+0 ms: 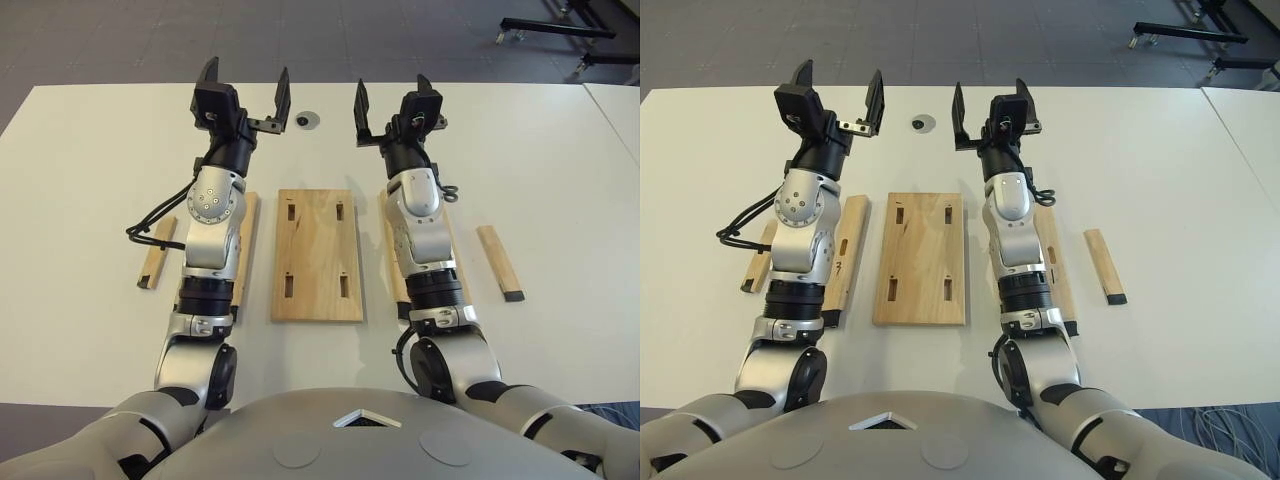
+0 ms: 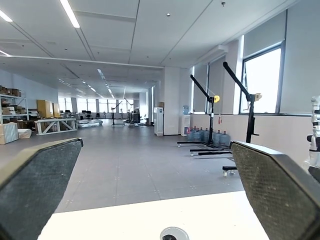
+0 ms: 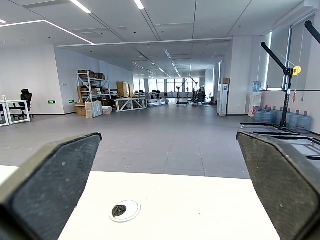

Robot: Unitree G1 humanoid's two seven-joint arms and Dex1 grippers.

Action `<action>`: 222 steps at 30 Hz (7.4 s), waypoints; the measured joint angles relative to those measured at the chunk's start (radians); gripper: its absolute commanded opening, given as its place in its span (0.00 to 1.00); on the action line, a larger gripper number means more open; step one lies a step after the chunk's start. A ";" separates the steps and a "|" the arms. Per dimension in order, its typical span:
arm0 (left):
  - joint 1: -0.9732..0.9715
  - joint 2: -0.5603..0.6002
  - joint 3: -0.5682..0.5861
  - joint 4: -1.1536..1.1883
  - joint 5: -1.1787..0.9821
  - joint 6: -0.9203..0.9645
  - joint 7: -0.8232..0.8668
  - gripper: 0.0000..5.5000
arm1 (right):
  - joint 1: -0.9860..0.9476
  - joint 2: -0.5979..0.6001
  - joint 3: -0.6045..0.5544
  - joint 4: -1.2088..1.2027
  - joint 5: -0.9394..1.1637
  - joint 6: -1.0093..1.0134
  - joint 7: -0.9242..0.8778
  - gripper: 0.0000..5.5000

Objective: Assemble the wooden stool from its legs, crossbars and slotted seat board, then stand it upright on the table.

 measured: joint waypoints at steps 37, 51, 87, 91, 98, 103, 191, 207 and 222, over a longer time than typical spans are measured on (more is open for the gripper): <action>0.313 -0.063 0.049 -0.332 0.115 0.010 0.243 0.98 | 0.769 -0.594 -0.398 -0.696 0.305 0.861 0.434 0.91; 0.344 -0.090 0.019 -0.365 0.134 0.022 0.278 0.98 | 0.781 -0.680 -0.333 -0.684 0.293 1.071 0.434 0.87; 0.297 -0.082 -0.004 -0.353 0.119 0.046 0.265 0.98 | 0.751 -0.431 -0.324 -0.735 0.282 1.043 0.311 0.23; 0.263 -0.069 0.003 -0.320 0.107 0.047 0.243 0.98 | 0.308 -0.369 -0.272 -0.407 0.253 0.937 0.225 0.23; 0.178 -0.018 0.021 -0.245 0.065 0.048 0.157 0.98 | 0.067 -0.274 -0.278 -0.210 0.225 0.636 0.122 0.23; 0.119 -0.017 0.063 -0.211 -0.054 0.093 0.101 0.98 | 0.018 -0.206 -0.125 -0.271 0.212 0.436 0.228 0.23; 0.108 -0.026 0.158 -0.167 -0.825 0.657 -0.375 0.07 | 0.130 -0.192 0.256 -0.181 0.067 0.010 0.574 0.32; 0.130 0.080 0.188 -0.203 -0.679 0.479 -0.439 0.07 | 0.110 -0.246 0.065 -0.348 0.370 0.310 0.645 0.83; 0.444 0.149 0.133 -0.563 -0.319 0.383 -0.177 0.07 | 0.084 -0.192 -0.001 -0.356 0.343 0.351 0.417 0.83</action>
